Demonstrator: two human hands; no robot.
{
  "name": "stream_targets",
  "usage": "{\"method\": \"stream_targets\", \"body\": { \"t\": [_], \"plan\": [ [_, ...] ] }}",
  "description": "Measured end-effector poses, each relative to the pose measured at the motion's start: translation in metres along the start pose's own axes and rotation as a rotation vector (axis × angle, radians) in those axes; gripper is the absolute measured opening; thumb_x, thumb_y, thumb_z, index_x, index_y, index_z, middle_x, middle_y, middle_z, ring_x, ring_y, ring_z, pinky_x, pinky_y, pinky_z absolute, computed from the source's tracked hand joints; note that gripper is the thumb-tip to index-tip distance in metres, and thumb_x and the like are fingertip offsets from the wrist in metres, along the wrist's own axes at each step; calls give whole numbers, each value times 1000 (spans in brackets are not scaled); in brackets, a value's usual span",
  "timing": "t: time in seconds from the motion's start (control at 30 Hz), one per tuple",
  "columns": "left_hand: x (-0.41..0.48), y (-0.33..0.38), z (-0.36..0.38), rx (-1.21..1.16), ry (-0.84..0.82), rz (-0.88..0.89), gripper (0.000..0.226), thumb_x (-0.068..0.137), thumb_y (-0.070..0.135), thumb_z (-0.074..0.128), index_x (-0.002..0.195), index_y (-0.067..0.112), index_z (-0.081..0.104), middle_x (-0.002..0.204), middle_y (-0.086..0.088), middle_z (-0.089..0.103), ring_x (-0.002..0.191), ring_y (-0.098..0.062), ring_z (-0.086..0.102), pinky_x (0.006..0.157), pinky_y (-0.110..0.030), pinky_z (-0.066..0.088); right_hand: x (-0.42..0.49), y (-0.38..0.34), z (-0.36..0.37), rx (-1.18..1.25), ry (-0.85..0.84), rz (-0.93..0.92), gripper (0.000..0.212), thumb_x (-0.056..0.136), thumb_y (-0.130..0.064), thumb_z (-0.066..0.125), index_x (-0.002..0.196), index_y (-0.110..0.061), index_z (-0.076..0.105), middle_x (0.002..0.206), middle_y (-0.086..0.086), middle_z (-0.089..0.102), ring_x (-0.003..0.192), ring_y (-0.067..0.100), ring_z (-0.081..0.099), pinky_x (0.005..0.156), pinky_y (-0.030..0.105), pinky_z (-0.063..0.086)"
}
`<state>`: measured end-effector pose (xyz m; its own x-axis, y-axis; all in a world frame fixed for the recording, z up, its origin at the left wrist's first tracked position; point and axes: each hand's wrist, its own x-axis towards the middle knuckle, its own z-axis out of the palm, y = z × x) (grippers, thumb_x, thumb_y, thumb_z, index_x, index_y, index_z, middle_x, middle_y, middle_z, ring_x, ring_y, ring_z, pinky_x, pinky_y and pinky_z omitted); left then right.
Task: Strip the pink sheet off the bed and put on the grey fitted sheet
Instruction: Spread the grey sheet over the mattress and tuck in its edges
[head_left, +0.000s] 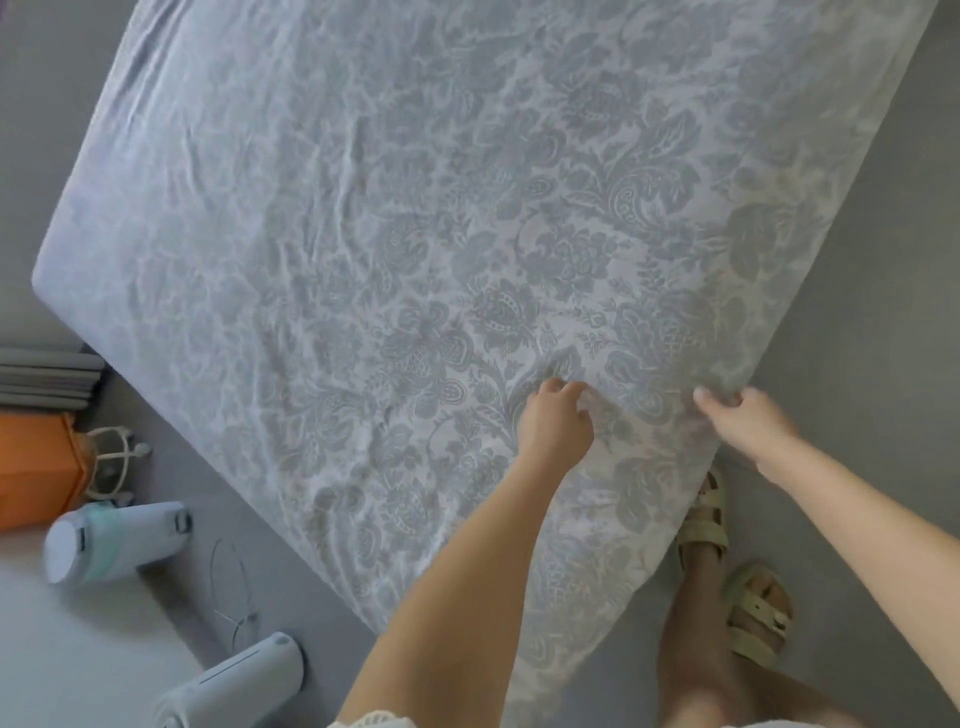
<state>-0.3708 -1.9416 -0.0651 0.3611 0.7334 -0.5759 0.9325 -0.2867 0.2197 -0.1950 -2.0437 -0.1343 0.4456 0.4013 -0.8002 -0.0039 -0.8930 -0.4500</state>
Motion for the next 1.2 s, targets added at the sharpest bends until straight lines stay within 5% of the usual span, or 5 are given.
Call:
{"method": "stream_targets", "body": {
  "t": [0.17, 0.37, 0.83, 0.93, 1.2],
  "plan": [
    [42, 4, -30, 64, -92, 100, 49, 97, 21, 41, 145, 27, 32, 151, -1, 27, 132, -29, 33, 96, -36, 42, 65, -44, -17, 464, 138, 79, 32, 89, -26, 64, 102, 3, 63, 107, 20, 64, 87, 28, 60, 78, 49, 53],
    [70, 15, -49, 73, -130, 77, 43, 97, 18, 39, 140, 20, 43, 130, -5, 53, 105, -27, 56, 71, -30, 43, 71, -39, -49, -374, 227, -64, 40, 91, -28, 59, 59, -3, 62, 63, 17, 60, 63, 29, 56, 54, 28, 39],
    [121, 78, -72, 60, -131, 158, 50, 98, 20, 40, 146, 26, 29, 154, 0, 20, 138, -32, 22, 98, -41, 42, 121, -100, -97, 185, 165, -22, 60, 93, -45, 53, 132, 0, 48, 134, 16, 52, 119, 34, 51, 89, 41, 46],
    [140, 105, -81, 48, -119, 191, 46, 97, 18, 40, 143, 25, 36, 151, 2, 26, 133, -30, 28, 89, -38, 46, 156, -124, -121, 317, 156, 12, 38, 92, -33, 61, 101, 3, 59, 106, 16, 61, 89, 30, 59, 47, 30, 53],
    [184, 171, -91, 59, -154, 89, 49, 98, 19, 37, 146, 27, 29, 157, 3, 18, 142, -32, 14, 97, -41, 43, 186, -122, -178, -399, 150, -48, 37, 87, -30, 59, 60, -5, 64, 60, 11, 61, 61, 27, 60, 57, 27, 46]
  ]
}}
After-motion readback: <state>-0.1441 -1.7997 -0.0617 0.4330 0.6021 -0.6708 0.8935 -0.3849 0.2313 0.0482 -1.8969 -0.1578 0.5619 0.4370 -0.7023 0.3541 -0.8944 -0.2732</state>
